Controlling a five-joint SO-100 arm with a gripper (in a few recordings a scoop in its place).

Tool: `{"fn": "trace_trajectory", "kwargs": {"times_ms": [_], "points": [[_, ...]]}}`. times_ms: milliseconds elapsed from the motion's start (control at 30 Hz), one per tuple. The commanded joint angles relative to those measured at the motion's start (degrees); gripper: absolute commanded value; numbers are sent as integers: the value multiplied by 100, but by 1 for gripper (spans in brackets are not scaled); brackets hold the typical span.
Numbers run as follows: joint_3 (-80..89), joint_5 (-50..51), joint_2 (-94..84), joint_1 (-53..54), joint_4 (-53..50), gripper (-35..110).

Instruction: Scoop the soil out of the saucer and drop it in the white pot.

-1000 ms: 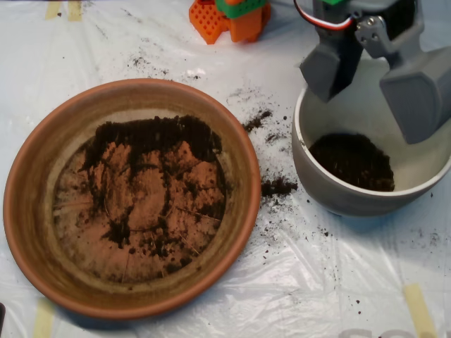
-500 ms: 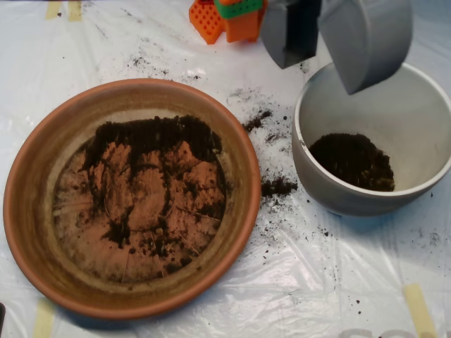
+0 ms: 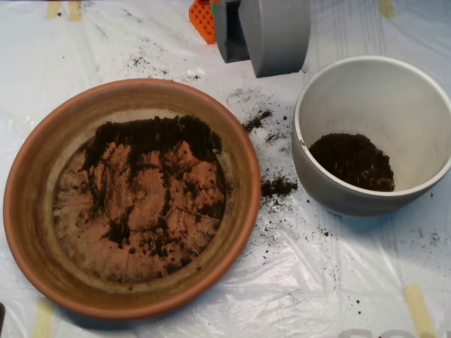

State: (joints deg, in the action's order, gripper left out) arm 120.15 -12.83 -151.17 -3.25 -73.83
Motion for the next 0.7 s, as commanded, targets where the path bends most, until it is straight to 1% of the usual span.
{"fn": "trace_trajectory", "kwargs": {"times_ms": [0, 133, 300, 433, 567, 667], "points": [[527, 26, -809, 18, 246, 37], [1310, 105, -1257, 141, 589, 38], [2619, 132, -2399, 35, 949, 41], [3480, 211, -3006, -88, 1187, 41], [4245, -26, -3595, -431, 1310, 38], [4641, 44, -4034, -527, 1336, 30]]}}
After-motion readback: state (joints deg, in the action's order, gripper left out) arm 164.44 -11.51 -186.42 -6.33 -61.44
